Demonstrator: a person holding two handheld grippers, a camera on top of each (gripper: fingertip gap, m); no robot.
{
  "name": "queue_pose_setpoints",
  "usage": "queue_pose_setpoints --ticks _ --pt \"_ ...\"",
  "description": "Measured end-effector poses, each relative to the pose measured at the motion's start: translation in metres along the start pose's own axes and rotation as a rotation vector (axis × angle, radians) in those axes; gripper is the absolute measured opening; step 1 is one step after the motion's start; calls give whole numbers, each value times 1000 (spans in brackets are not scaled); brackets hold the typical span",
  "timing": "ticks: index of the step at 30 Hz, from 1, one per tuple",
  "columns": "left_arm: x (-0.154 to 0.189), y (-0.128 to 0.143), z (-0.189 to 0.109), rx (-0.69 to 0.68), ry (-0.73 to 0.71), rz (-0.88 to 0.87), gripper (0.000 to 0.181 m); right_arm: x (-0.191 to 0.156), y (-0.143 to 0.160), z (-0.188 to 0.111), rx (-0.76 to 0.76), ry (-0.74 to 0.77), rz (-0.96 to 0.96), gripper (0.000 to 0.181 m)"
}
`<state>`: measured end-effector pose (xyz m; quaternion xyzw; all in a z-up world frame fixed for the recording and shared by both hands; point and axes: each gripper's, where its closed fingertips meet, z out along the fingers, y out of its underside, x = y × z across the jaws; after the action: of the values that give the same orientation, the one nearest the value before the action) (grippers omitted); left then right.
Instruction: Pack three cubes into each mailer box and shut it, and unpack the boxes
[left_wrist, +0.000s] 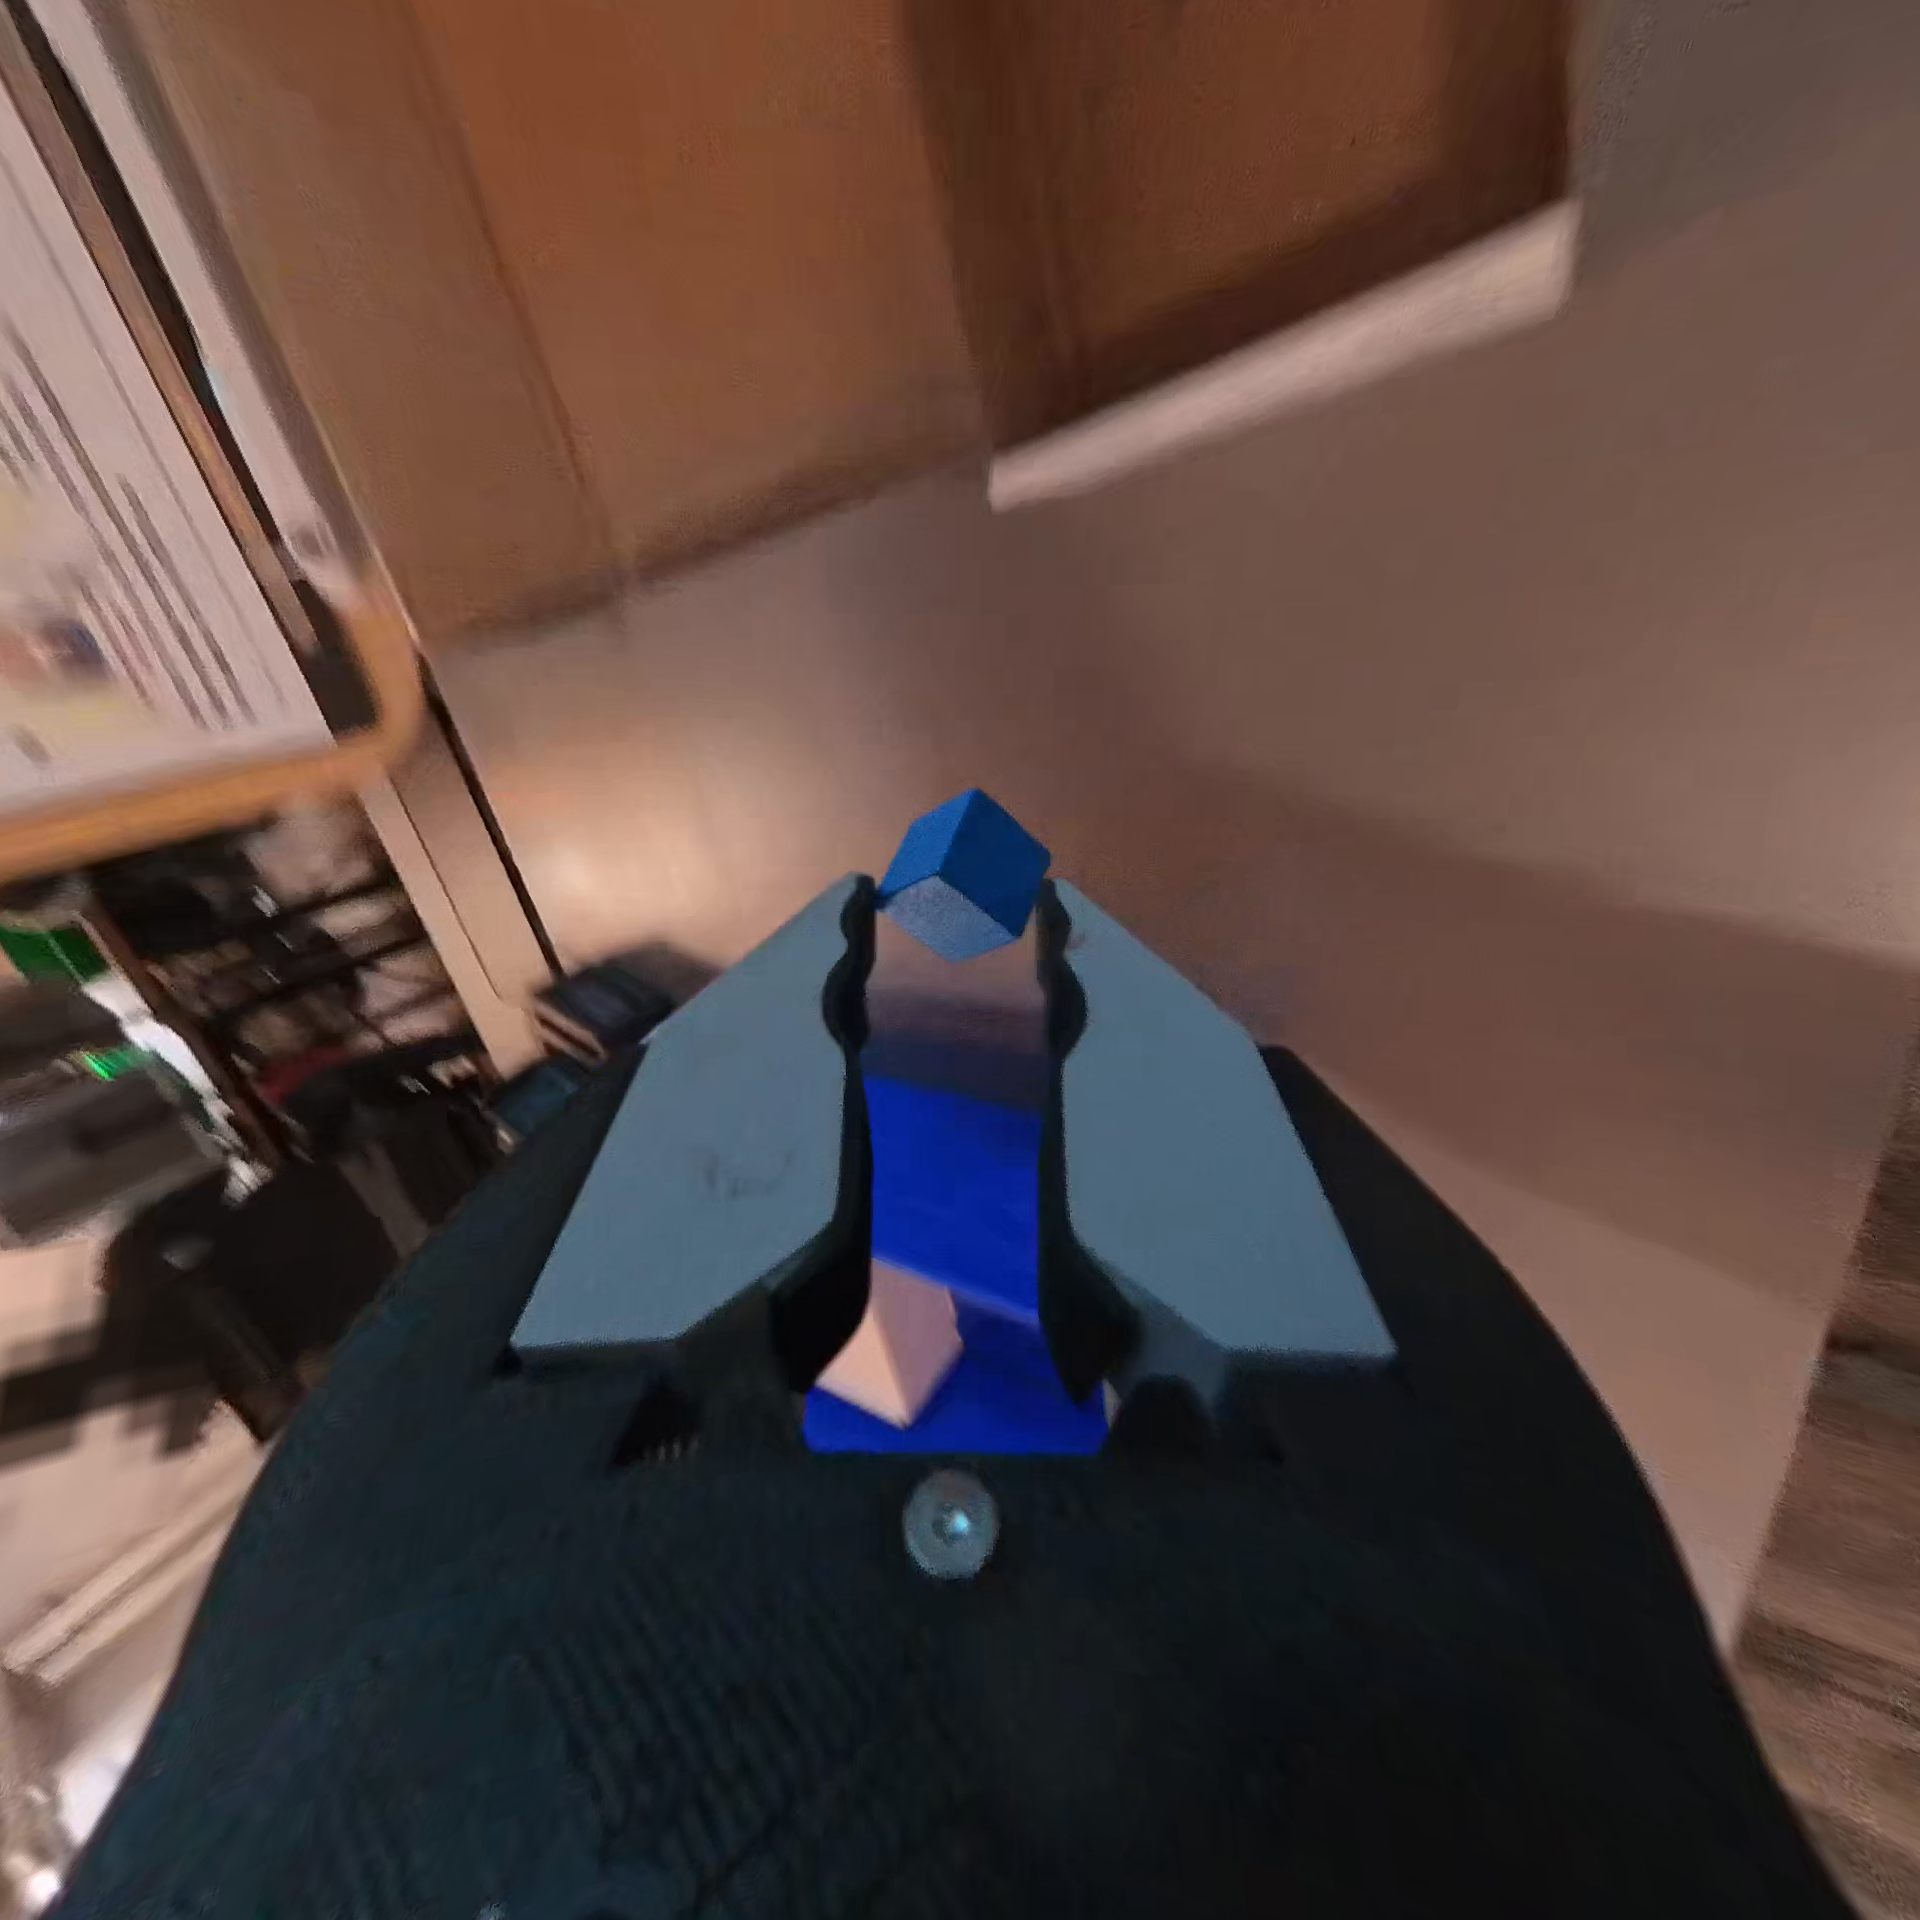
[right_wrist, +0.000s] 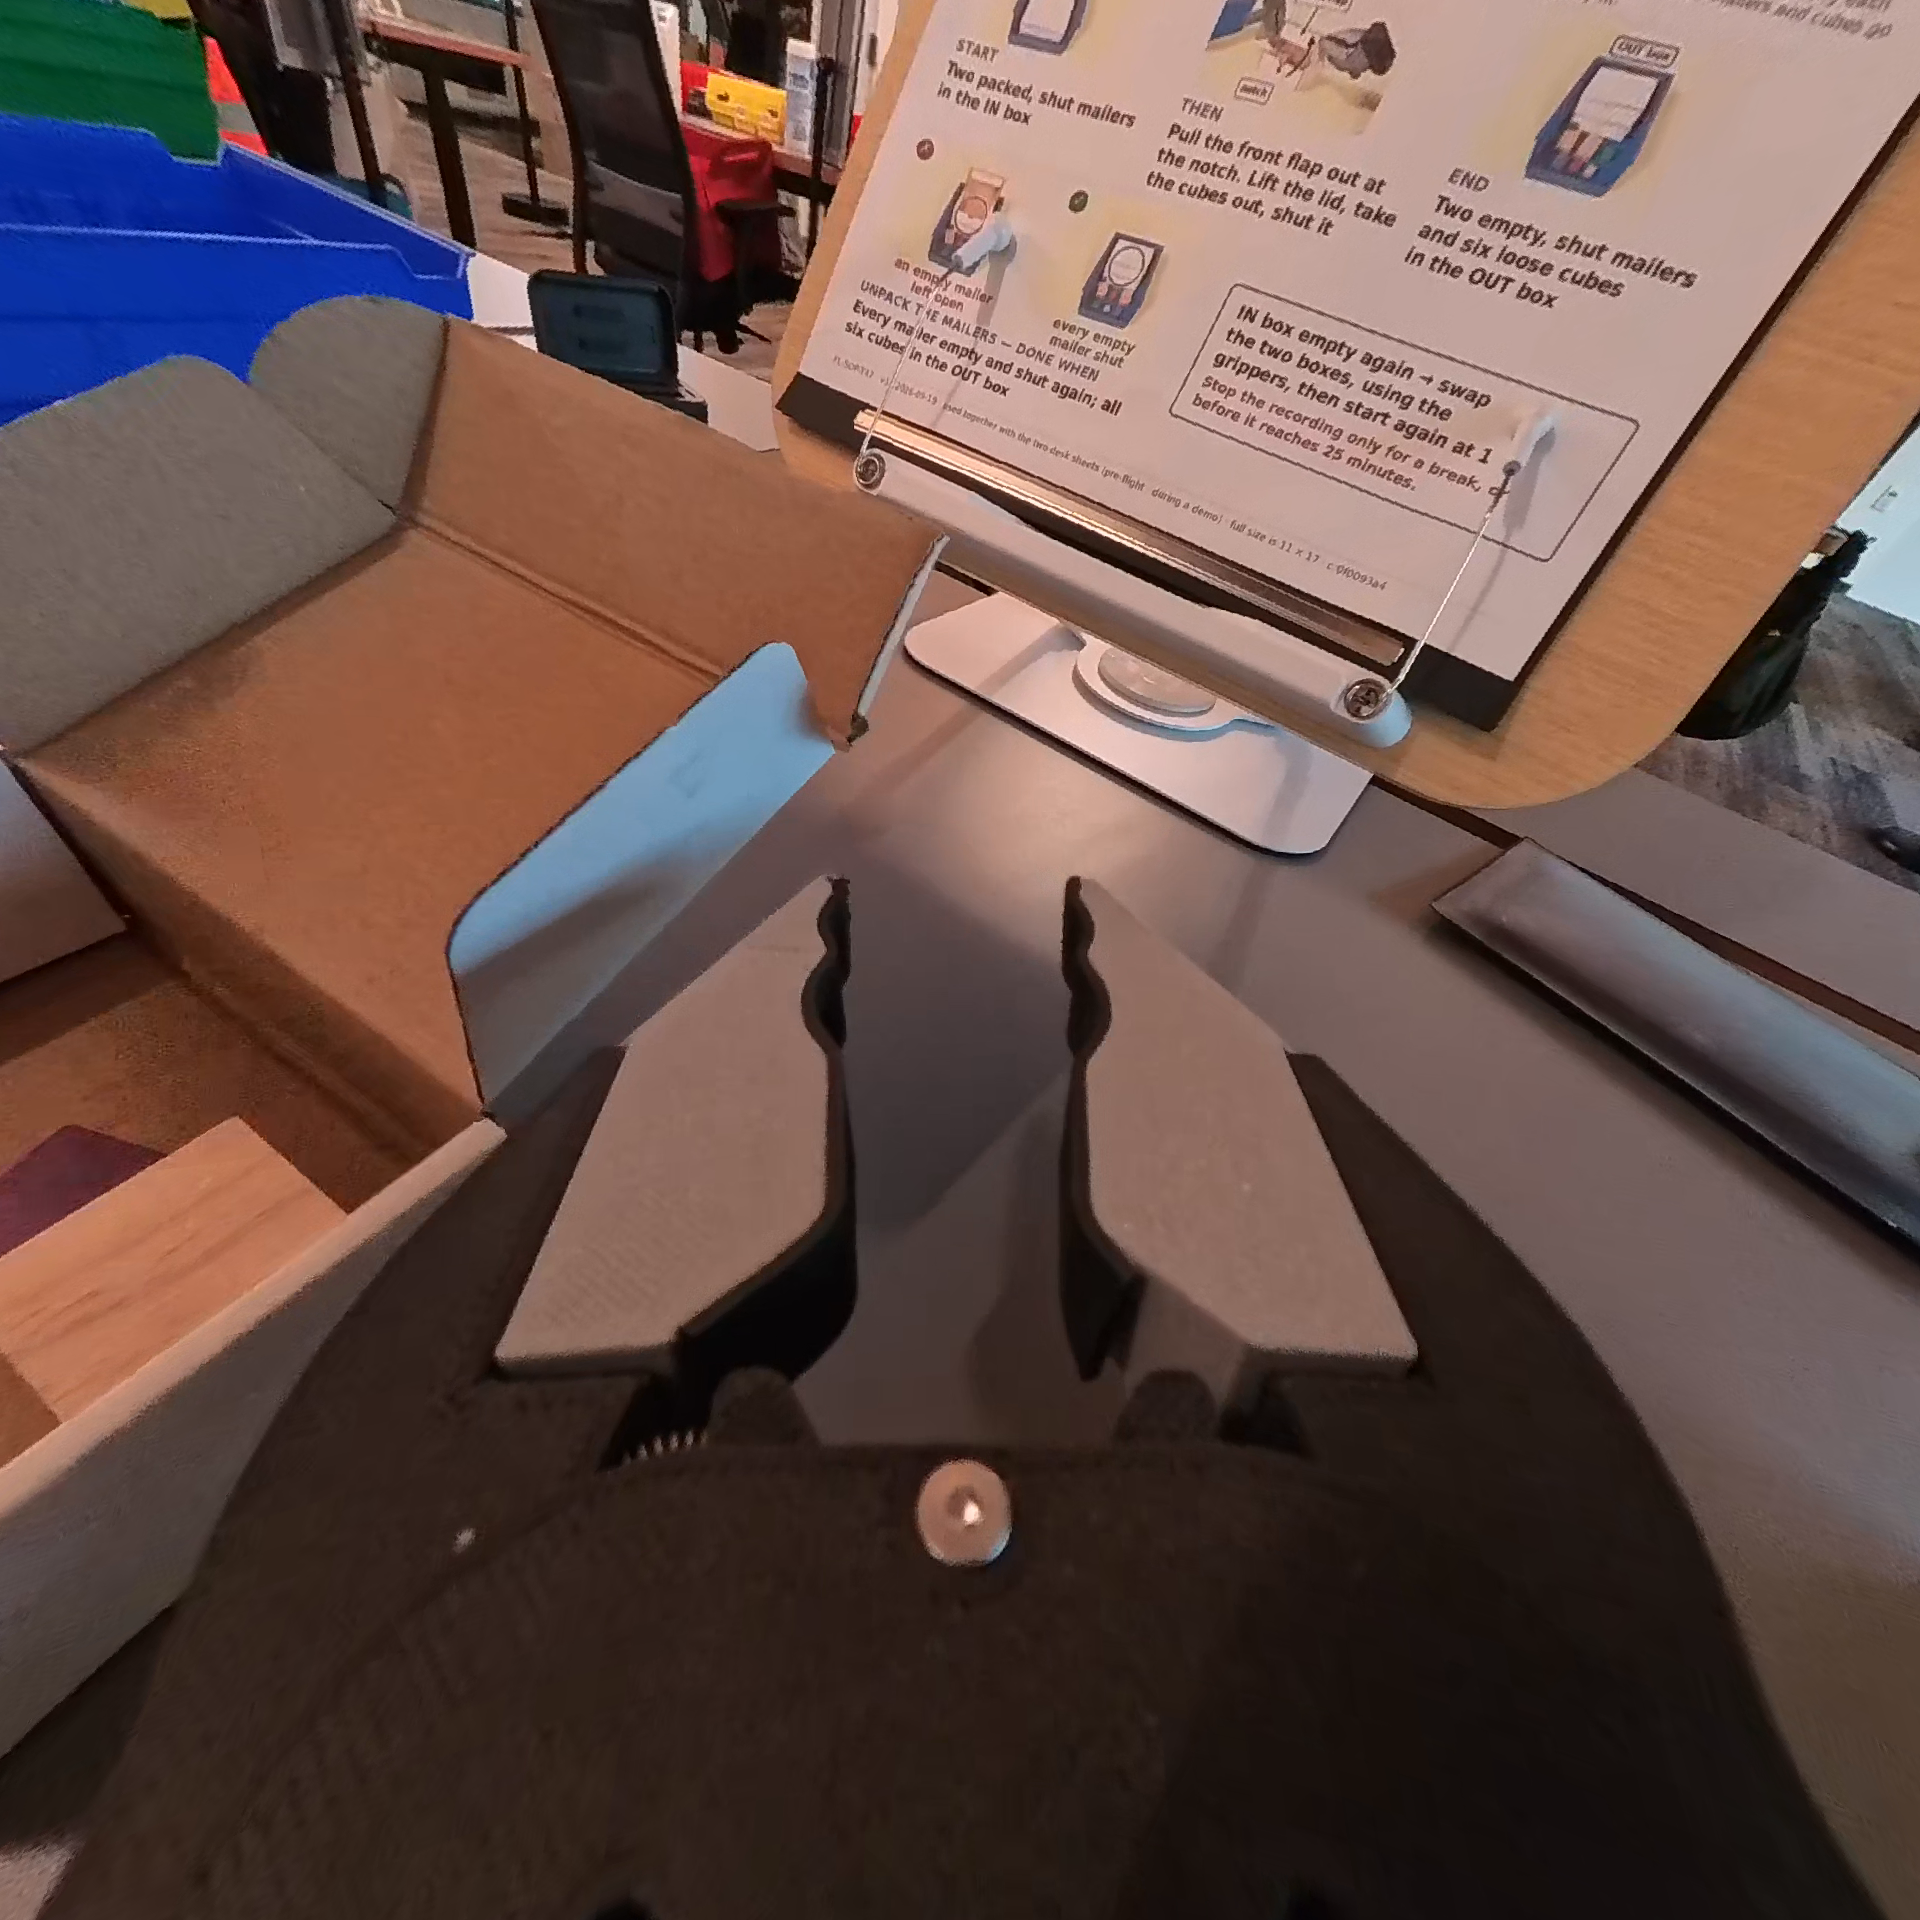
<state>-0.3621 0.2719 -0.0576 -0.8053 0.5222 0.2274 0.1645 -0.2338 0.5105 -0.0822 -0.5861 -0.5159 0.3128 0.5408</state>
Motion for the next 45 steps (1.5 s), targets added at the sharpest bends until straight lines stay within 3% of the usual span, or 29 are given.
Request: queue_pose_setpoints --ticks 5,11,18,25,29,33,35,39,42,45 --pt "10 -86 20 122 12 130 29 6 2 -1 -1 14 19 38" --pt "42 -129 69 91 188 209 29 8 0 -2 7 15 31 38" --pt "54 -120 97 -58 314 139 30 6 -5 -3 22 5 18 39" --pt "39 -119 91 -54 284 36 55 5 -6 -3 25 2 17 38" --pt "39 -127 59 114 275 -52 61 5 -6 -4 28 0 26 39" --pt "17 -121 18 382 216 -308 58 1 -5 -2 25 -44 87 42" --pt "-3 -106 5 504 174 -483 49 -6 -4 -1 26 -115 170 46" --pt "-41 -56 2 605 120 -903 46 -24 -13 -4 68 -318 354 49" --pt "-56 -44 -3 772 139 -1132 33 -26 -21 -8 108 -435 523 48" --pt "-59 -28 19 758 178 -1270 35 -29 -25 -12 121 -582 705 45"
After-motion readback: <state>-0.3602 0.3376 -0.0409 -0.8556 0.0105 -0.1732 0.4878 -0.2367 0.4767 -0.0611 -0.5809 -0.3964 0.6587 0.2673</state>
